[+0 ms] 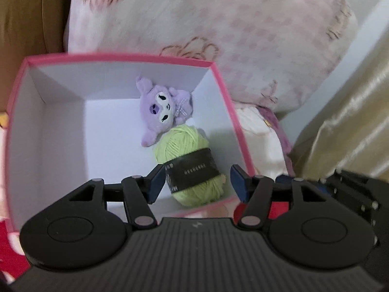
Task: Organize objects
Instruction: 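Open the left gripper to release the yarn beside the plush toy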
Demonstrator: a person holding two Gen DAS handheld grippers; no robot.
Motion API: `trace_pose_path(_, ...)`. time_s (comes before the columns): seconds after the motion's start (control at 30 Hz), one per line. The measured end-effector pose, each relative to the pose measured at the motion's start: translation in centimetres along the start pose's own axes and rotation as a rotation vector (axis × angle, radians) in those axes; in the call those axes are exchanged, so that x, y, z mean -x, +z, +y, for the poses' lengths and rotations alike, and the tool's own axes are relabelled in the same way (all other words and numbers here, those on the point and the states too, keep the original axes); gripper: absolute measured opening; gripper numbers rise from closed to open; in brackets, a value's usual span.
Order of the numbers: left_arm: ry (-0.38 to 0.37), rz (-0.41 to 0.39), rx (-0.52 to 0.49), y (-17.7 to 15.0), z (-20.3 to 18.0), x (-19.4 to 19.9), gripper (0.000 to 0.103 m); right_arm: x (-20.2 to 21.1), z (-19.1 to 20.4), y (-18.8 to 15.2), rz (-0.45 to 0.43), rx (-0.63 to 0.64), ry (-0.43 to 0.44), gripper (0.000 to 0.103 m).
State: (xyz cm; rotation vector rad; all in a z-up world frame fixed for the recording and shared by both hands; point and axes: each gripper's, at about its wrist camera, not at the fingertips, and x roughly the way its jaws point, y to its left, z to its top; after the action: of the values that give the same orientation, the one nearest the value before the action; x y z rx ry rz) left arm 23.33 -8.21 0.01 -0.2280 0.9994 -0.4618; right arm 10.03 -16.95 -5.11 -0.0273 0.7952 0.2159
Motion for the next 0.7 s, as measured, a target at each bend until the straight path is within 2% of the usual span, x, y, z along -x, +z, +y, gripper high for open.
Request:
trace_pose_path(0.2,0.046,0.005,-0.087,-0.8,-2.3,4.2,0.060,3.8,1.3,-0.3,-0.026,-0.001,0.008,0.058)
trace_pose_path(0.37,0.113,0.022,-0.157,-1.7,-3.9,8.1,0.060,6.7,2.3,-0.1,-0.036,-0.007,0.013,0.059)
trace_pose_path(0.47,0.119,0.042,-0.178,-2.3,-4.5,10.9,0.060,8.2,2.8,0.0,-0.040,-0.013,0.017,0.059)
trace_pose_path(0.6,0.142,0.030,-0.217,-3.2,-5.0,13.9,0.060,10.6,3.4,-0.2,-0.044,-0.024,0.038,0.059)
trace_pose_path(0.7,0.124,0.040,-0.237,-4.2,-5.1,15.5,0.063,11.9,4.1,-0.7,-0.052,-0.010,0.044,0.063)
